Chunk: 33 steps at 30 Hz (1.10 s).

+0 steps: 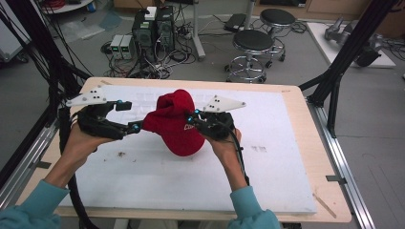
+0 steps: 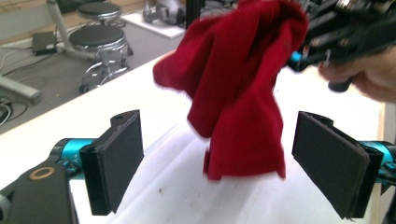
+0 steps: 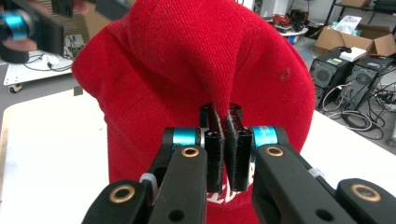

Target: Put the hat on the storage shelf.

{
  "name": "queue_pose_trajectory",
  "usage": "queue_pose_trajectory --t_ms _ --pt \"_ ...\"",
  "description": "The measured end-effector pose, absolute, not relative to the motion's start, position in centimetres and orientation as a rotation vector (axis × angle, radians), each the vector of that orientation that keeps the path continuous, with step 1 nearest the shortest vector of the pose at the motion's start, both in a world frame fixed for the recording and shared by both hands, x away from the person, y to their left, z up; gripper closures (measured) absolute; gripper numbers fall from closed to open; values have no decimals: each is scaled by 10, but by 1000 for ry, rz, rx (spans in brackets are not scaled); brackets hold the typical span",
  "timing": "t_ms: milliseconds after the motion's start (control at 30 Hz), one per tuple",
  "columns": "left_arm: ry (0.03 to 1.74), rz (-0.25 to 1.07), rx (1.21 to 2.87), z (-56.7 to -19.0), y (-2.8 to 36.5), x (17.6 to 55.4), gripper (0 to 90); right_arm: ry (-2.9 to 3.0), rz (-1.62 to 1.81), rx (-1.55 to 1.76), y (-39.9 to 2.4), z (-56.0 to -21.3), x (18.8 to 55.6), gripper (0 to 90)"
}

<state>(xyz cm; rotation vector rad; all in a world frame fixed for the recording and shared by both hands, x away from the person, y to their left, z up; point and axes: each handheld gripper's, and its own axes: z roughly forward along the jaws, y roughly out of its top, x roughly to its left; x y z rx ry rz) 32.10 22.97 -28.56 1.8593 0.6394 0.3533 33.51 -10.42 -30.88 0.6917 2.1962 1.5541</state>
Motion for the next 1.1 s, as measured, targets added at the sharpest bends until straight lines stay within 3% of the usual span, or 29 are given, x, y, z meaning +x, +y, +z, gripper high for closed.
queue_pose_trajectory --t_ms 467,1100 --pt "678 321 1862 -324 232 304 167 2117 1524 742 -108 -304 333 876" --pt "682 261 1816 -350 183 305 209 2083 1540 754 -102 -302 332 876"
